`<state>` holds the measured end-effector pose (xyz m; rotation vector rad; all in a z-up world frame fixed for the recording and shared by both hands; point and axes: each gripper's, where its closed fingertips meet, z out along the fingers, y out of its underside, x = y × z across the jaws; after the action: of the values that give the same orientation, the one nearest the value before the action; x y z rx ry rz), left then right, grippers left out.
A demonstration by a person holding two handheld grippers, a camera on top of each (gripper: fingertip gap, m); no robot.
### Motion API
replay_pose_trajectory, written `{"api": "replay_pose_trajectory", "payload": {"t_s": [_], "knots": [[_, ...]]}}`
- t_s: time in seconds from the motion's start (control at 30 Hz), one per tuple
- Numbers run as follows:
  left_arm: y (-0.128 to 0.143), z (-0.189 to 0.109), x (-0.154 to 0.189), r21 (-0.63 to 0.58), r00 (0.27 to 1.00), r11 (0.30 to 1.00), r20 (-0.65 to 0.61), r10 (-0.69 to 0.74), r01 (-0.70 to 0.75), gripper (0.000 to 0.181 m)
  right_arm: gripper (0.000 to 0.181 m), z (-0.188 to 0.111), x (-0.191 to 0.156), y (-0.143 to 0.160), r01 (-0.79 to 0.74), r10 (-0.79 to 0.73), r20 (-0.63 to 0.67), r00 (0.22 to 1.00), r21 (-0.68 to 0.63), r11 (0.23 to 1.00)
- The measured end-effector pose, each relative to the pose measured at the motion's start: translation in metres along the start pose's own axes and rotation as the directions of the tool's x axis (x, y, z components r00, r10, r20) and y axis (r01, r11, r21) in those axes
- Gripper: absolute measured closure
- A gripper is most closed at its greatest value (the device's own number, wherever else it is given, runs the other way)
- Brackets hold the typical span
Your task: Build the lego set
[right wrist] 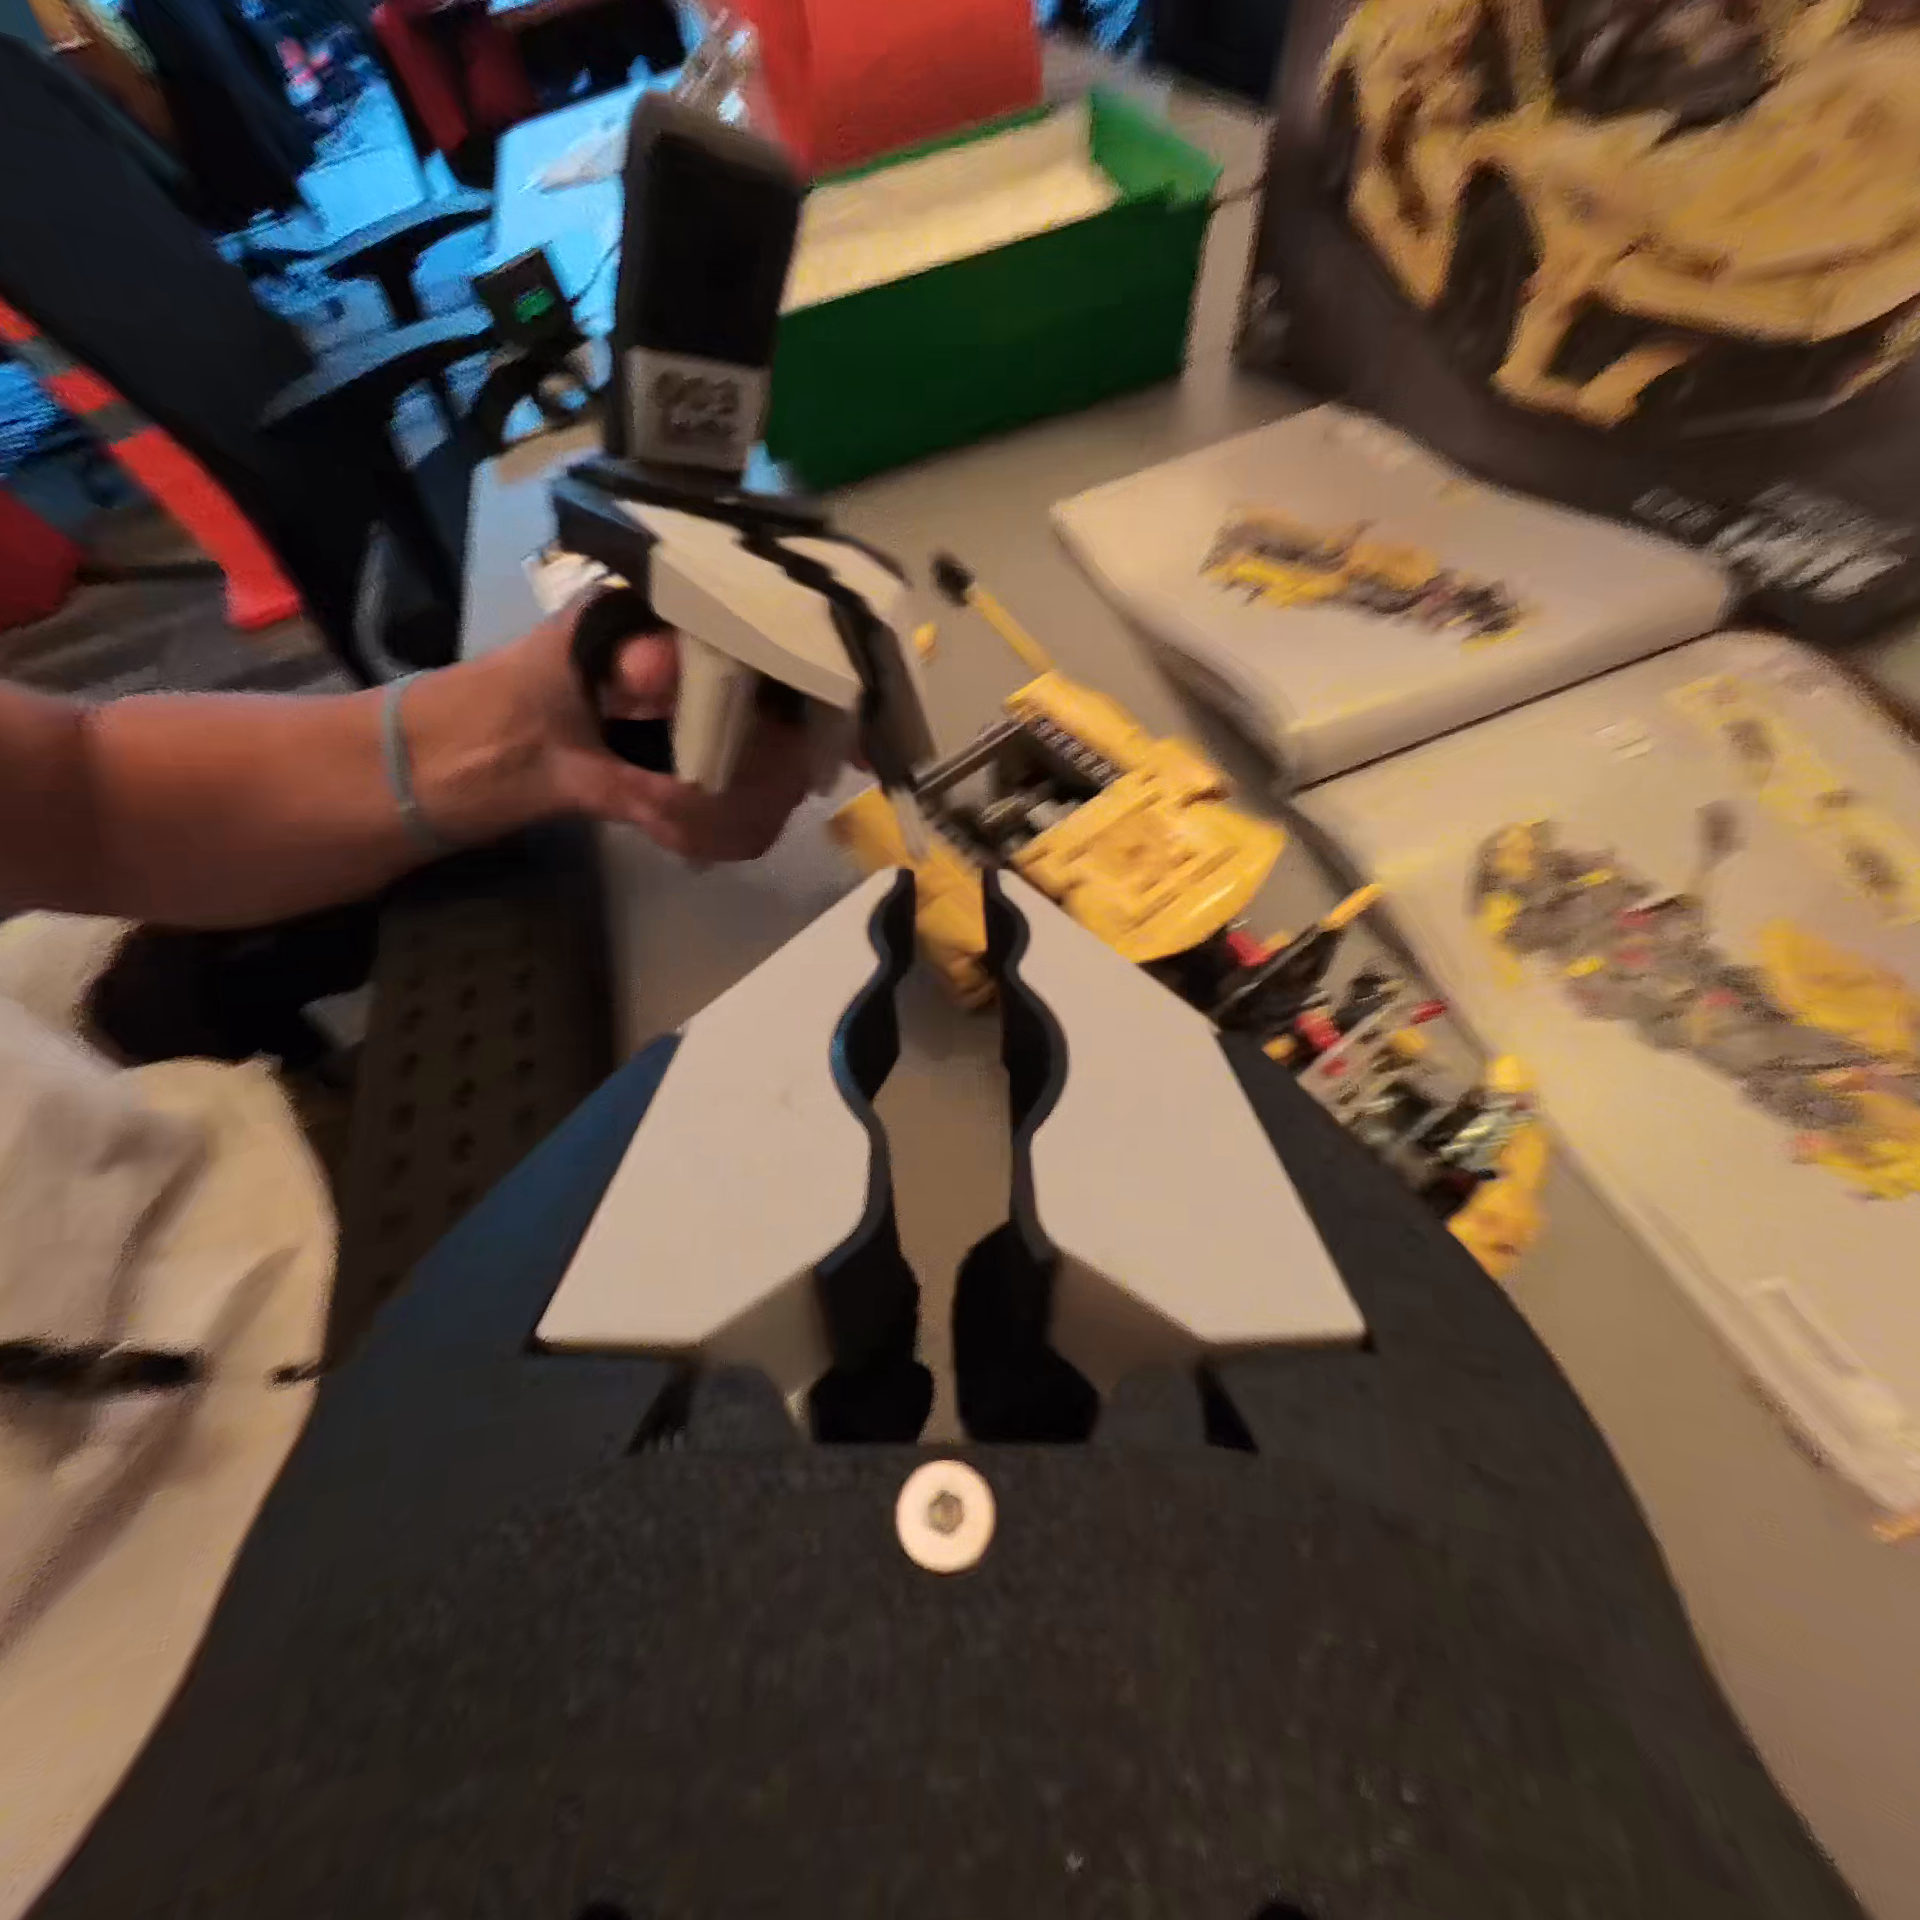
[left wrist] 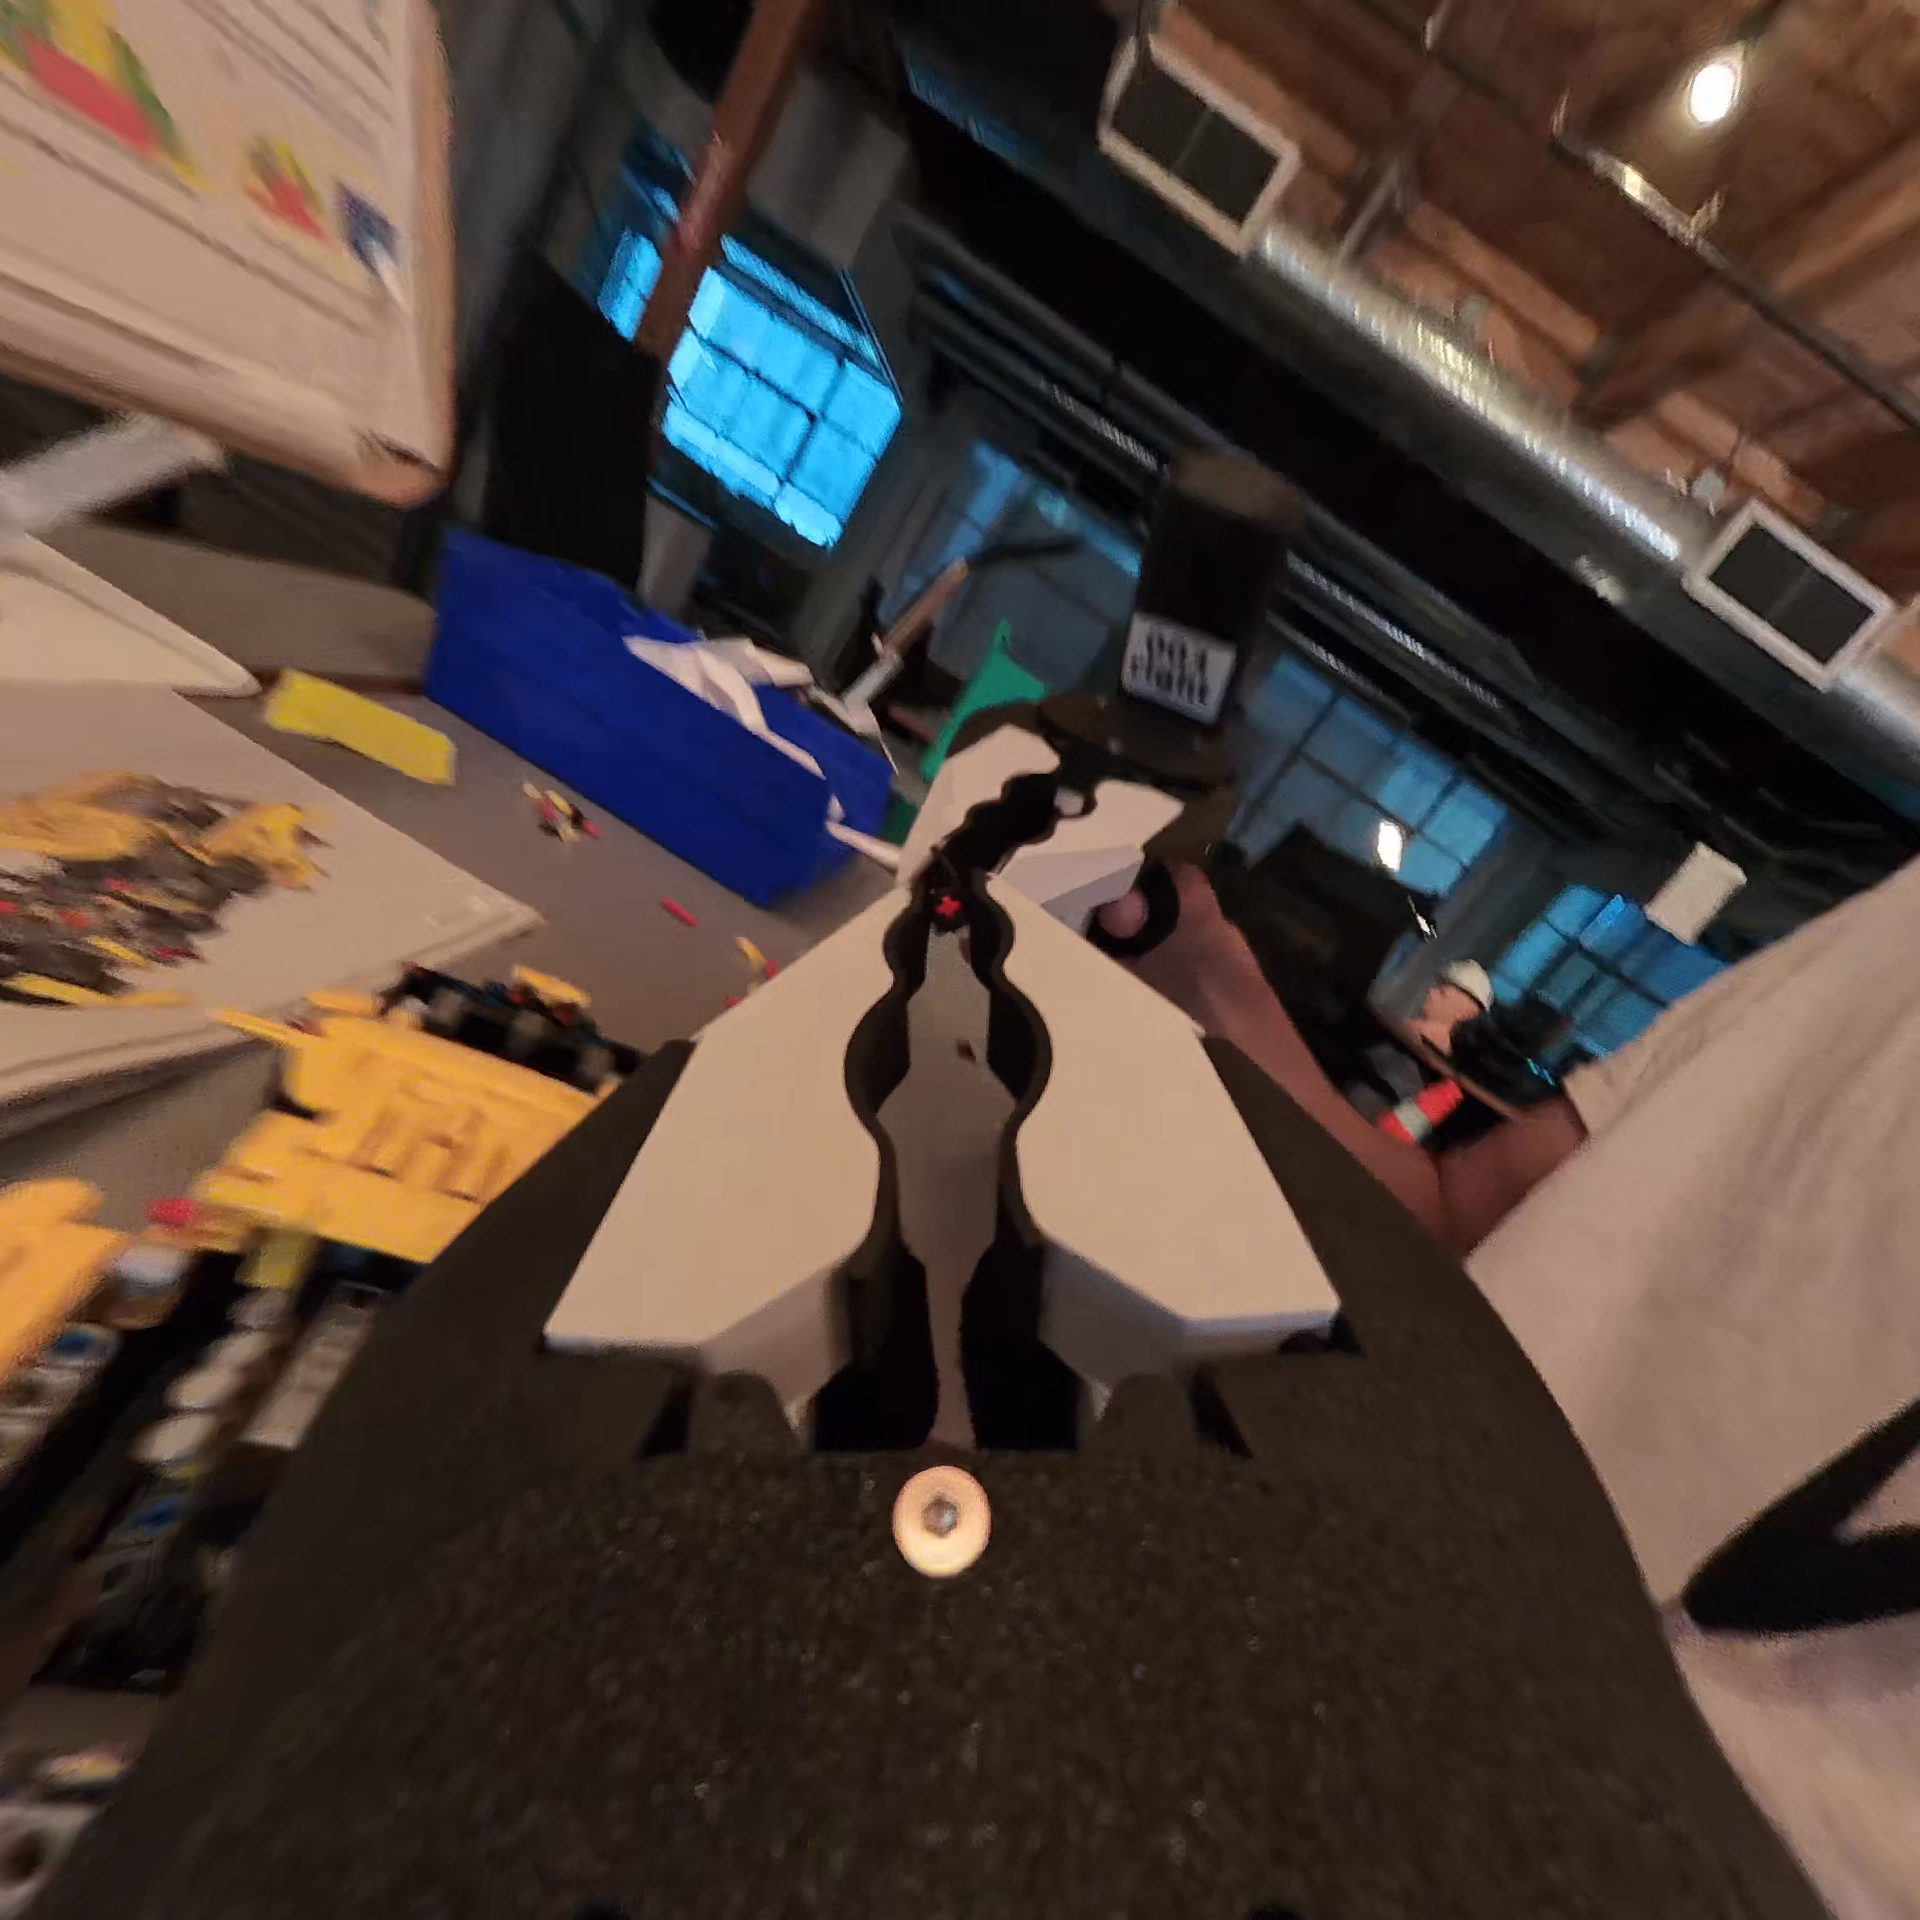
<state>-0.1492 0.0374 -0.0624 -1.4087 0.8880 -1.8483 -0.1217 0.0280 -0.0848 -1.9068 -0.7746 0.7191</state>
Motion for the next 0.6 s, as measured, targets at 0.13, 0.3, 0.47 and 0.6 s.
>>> {"api": "replay_pose_trajectory", "payload": {"t_s": [0.13,0.3,0.47,0.6], "knots": [[-0.074,-0.031,-0.046,0.204,0.984,0.979,0.167,-0.055,0.02,0.175,0.15,-0.004,0.08,-0.013,0.076,-0.074,-0.296,0.952,-0.005,0.997],[-0.125,-0.066,-0.099,0.207,0.933,0.966,0.352,0.076,-0.157,0.175,0.135,-0.001,0.174,0.012,-0.09,0.122,-0.57,0.813,0.083,0.992],[-0.106,-0.097,-0.113,0.223,0.924,0.962,0.376,0.064,-0.157,0.175,0.137,0.0,0.187,0.043,-0.152,0.215,-0.598,0.772,0.155,0.976],[-0.099,-0.093,-0.114,0.245,0.953,0.967,0.303,-0.008,-0.069,0.175,0.149,-0.008,0.185,0.031,-0.062,0.183,-0.626,0.758,0.21,0.976]]}}
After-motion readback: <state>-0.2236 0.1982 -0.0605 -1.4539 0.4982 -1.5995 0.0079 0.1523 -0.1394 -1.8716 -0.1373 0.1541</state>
